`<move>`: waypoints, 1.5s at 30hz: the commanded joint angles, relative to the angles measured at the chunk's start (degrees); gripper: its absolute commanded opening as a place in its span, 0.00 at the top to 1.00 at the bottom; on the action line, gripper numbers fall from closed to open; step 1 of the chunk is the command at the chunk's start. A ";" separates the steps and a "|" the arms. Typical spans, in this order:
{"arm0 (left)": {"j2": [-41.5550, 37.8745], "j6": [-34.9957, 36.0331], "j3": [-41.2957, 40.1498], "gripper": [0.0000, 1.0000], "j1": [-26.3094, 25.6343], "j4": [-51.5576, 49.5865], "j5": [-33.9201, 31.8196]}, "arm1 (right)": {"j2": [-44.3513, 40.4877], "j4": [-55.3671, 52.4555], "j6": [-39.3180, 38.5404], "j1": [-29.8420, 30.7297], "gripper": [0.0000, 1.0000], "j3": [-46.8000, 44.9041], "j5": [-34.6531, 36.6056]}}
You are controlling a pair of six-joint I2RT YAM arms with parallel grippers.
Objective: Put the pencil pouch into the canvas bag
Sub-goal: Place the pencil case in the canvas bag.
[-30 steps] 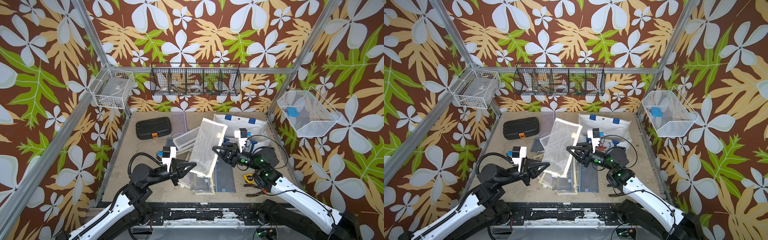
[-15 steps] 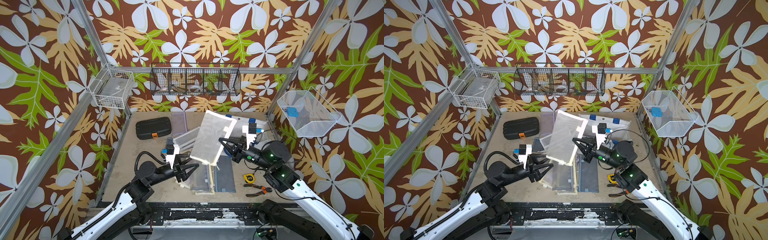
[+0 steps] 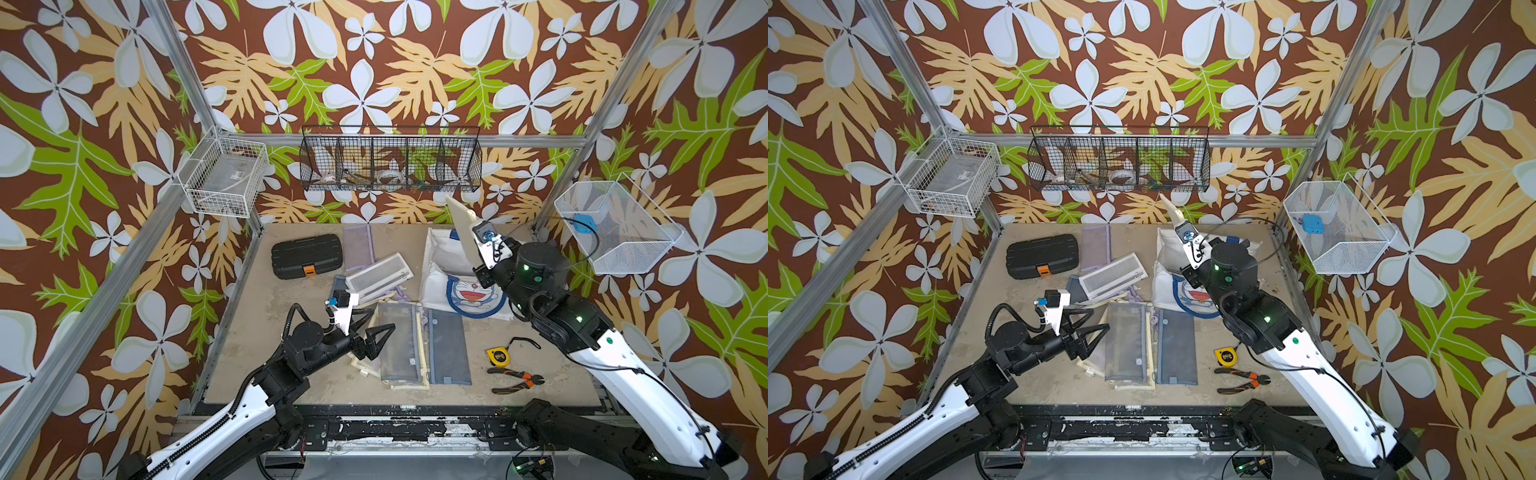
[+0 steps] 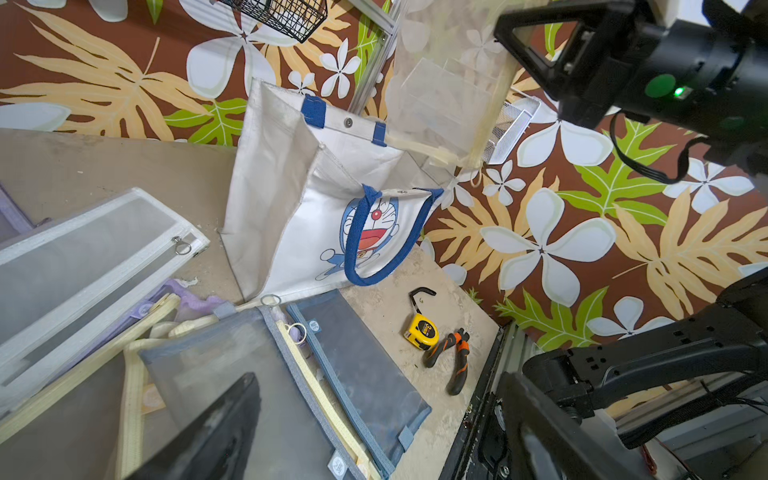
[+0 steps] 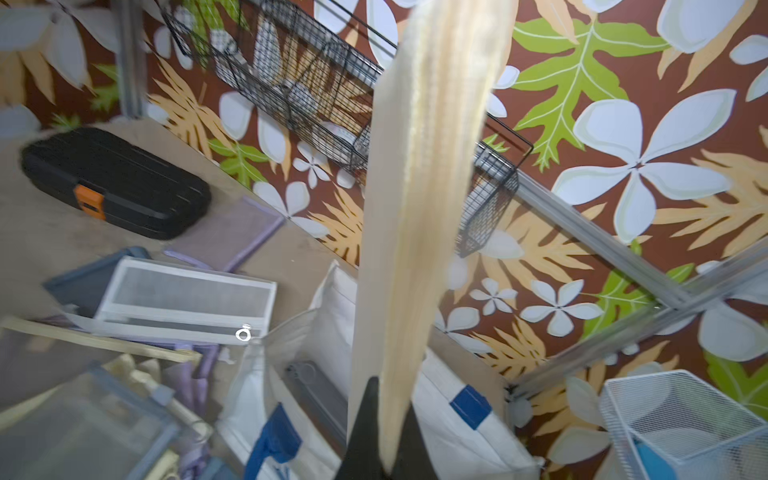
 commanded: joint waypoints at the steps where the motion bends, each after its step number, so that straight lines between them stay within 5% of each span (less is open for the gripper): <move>1: -0.46 -0.87 0.02 0.08 0.08 0.40 -0.45 | 3.13 -2.22 -12.39 0.00 1.00 1.47 6.67; 6: -1.14 -1.09 -0.03 0.08 0.09 0.82 0.41 | 8.20 -3.48 -18.33 -3.26 1.00 0.17 8.60; 20: -1.36 -1.09 0.63 0.08 0.09 2.09 2.46 | 10.19 0.16 -14.67 -10.63 1.00 -9.23 1.75; 30: -0.82 -0.89 1.43 0.08 0.07 1.29 1.81 | 10.61 2.02 -12.66 -10.60 0.32 -9.63 3.00; 37: 10.25 -1.44 9.54 0.10 0.08 -4.79 -1.31 | 4.96 3.14 2.11 -10.87 0.26 -8.31 -3.93; 45: 23.62 -1.80 17.73 0.14 0.14 -6.49 -2.50 | -14.48 2.70 16.12 -12.63 0.24 -19.82 -14.41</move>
